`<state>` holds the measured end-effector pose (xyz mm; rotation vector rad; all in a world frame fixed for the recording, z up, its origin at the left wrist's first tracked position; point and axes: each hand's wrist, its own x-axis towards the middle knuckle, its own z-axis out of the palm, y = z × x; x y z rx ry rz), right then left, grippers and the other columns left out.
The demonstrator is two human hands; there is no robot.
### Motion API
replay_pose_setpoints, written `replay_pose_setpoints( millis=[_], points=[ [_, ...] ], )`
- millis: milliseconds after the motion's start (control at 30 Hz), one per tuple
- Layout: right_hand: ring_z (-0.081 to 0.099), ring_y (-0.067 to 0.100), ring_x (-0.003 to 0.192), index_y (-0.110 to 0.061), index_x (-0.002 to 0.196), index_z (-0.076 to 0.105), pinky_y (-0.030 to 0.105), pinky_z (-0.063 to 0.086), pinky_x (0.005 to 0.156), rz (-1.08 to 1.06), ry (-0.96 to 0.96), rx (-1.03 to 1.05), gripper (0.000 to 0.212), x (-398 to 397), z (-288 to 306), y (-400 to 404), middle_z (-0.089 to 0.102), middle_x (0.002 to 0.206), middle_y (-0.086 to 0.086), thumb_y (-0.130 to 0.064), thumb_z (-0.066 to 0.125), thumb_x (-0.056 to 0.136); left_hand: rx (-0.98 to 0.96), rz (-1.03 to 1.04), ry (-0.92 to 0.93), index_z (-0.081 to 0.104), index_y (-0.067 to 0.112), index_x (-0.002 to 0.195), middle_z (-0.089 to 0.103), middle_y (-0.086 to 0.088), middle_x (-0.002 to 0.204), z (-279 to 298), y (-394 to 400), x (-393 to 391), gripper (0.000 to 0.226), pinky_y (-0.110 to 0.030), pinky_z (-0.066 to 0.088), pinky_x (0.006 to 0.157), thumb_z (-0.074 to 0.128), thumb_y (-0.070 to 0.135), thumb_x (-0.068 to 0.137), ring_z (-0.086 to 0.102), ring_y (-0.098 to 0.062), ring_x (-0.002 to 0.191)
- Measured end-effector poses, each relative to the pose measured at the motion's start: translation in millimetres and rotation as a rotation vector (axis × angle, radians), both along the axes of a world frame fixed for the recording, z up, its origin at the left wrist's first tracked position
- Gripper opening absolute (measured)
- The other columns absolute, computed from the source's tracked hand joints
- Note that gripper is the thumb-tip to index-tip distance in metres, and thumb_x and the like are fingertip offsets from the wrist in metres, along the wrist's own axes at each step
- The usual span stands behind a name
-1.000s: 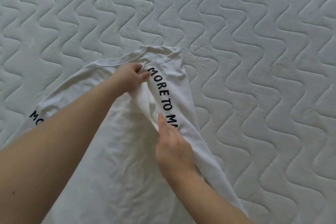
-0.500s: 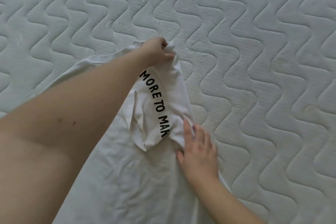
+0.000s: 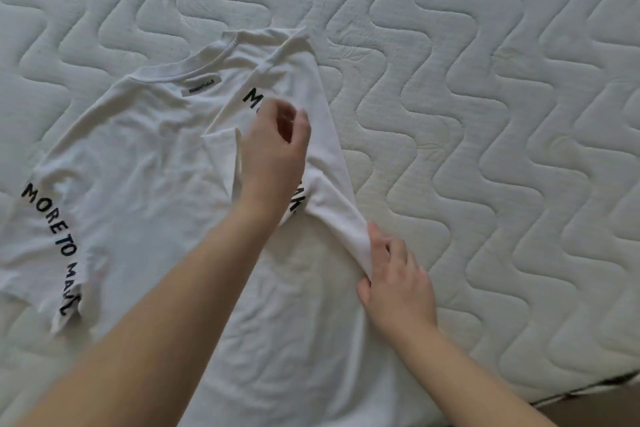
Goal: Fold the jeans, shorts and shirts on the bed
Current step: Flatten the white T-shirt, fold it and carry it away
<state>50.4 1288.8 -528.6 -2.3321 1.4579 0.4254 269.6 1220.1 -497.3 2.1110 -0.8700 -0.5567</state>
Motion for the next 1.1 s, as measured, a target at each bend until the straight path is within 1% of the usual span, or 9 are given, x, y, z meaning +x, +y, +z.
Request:
replay_pose_setpoints(
  millis=[67,167,233,333,467,600,867,967,1100],
  points=[
    [0.063,0.031,0.090,-0.019,0.150,0.035,0.039,0.049,0.071,-0.010,0.031,0.049,0.086,-13.4,2.1,5.4,0.058,0.121,0.011,-0.037,0.068,0.073,0.141,0.130,0.183,0.057,0.026,0.079,0.065,0.007,0.071,-8.3,47.4,-35.2,0.025,-0.026,0.053,0.076,0.054,0.048,0.091,0.065,-0.008,0.070],
    [0.065,0.031,0.060,-0.010,0.123,0.062,0.036,0.047,0.054,-0.004,0.019,-0.008,0.071,-34.0,6.1,14.4,0.067,0.075,0.012,-0.036,0.082,0.060,0.334,0.313,0.557,0.060,0.015,0.094,0.070,-0.005,0.087,-27.0,93.5,-79.7,0.027,-0.044,0.057,0.084,0.061,0.042,0.093,0.071,-0.020,0.080],
    [0.063,0.029,0.053,-0.011,0.104,0.067,0.033,0.043,0.051,0.016,0.039,-0.048,0.059,-50.8,7.0,24.1,0.063,0.061,0.009,-0.035,0.086,0.054,0.301,0.393,0.918,0.059,0.006,0.111,0.070,-0.012,0.104,-33.0,103.0,-98.8,0.036,-0.038,0.056,0.089,0.061,0.037,0.094,0.071,-0.021,0.094],
    [0.066,0.027,0.069,-0.020,0.092,0.061,0.034,0.040,0.058,-0.004,0.114,0.036,0.034,-76.3,10.8,41.4,0.065,0.073,0.003,-0.037,0.074,0.067,0.202,0.297,1.228,0.058,0.014,0.118,0.070,-0.004,0.114,-33.0,98.8,-117.3,0.030,-0.024,0.056,0.081,0.061,0.034,0.095,0.068,-0.015,0.106],
    [0.065,0.023,0.087,-0.028,0.093,0.045,0.034,0.039,0.061,-0.154,0.146,0.221,0.017,-112.3,15.3,73.1,0.063,0.094,-0.004,-0.043,0.051,0.086,0.209,0.239,1.269,0.057,0.016,0.115,0.069,-0.004,0.112,-33.1,96.0,-122.7,0.027,-0.030,0.057,0.081,0.067,0.023,0.090,0.066,-0.019,0.106],
    [0.065,0.026,0.058,-0.023,0.083,0.050,0.031,0.032,0.049,-0.194,0.061,0.131,0.021,-133.2,22.7,114.1,0.062,0.065,-0.003,-0.034,0.066,0.079,0.320,0.133,1.275,0.060,0.018,0.115,0.071,-0.001,0.103,-34.0,106.6,-121.1,0.037,-0.032,0.058,0.074,0.076,0.027,0.082,0.070,-0.017,0.093],
    [0.043,0.024,0.128,-0.022,0.139,0.046,0.042,0.038,0.102,-0.675,-0.143,0.264,0.061,-147.4,22.4,151.2,0.047,0.139,0.000,-0.057,0.054,0.090,0.458,-0.130,1.300,0.067,0.013,0.109,0.073,-0.005,0.102,-44.5,159.9,-148.6,0.030,-0.030,0.055,0.075,0.075,0.021,0.082,0.068,-0.022,0.091],
    [0.051,0.029,0.119,-0.019,0.133,0.050,0.042,0.043,0.094,-0.865,-0.194,0.272,0.052,-157.7,18.8,158.9,0.056,0.130,0.006,-0.055,0.041,0.096,0.442,-0.068,1.326,0.062,0.013,0.115,0.073,-0.008,0.110,-45.2,170.5,-157.6,0.034,-0.042,0.055,0.093,0.074,0.014,0.082,0.068,-0.026,0.104],
    [0.060,0.024,0.094,-0.022,0.109,0.056,0.036,0.046,0.074,-1.133,-0.278,0.387,0.046,-173.3,11.6,172.3,0.066,0.107,0.003,-0.059,0.033,0.097,0.453,-0.084,1.316,0.056,0.004,0.127,0.070,-0.013,0.116,-43.2,171.8,-170.4,0.037,-0.037,0.057,0.087,0.062,0.010,0.090,0.067,-0.028,0.106]
  ],
)
